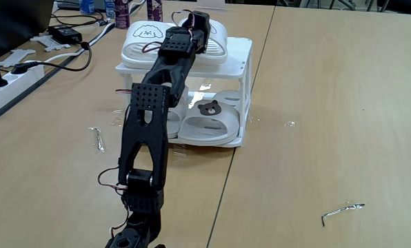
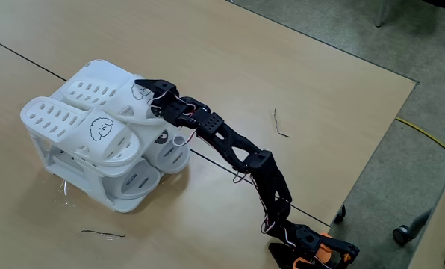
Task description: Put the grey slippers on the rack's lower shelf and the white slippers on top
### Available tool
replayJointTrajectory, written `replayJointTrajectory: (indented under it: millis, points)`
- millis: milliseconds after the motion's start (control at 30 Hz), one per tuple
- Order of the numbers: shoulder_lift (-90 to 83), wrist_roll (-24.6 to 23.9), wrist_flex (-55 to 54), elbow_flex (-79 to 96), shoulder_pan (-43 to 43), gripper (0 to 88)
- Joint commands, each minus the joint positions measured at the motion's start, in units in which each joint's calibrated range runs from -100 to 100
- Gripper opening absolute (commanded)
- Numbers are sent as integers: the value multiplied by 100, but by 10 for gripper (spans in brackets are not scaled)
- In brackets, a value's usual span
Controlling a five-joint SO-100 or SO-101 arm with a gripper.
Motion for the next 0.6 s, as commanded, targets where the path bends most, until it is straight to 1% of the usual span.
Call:
replayJointTrajectory:
  millis: [0, 100, 233, 267, 300, 367, 400, 467, 567]
  points:
    - [188, 42, -84, -462, 197, 7]
    - [432, 42, -84, -768, 197, 7]
    - [449, 42, -84, -750, 238, 8]
    - [416, 42, -84, -750, 246, 27]
    - [390, 42, -84, -750, 246, 73]
    - [365, 42, -84, -759, 255, 210]
    - [281, 42, -84, -768, 255, 253]
    - [45, 42, -75, -624, 255, 293]
    - [-249, 42, -75, -290, 263, 296]
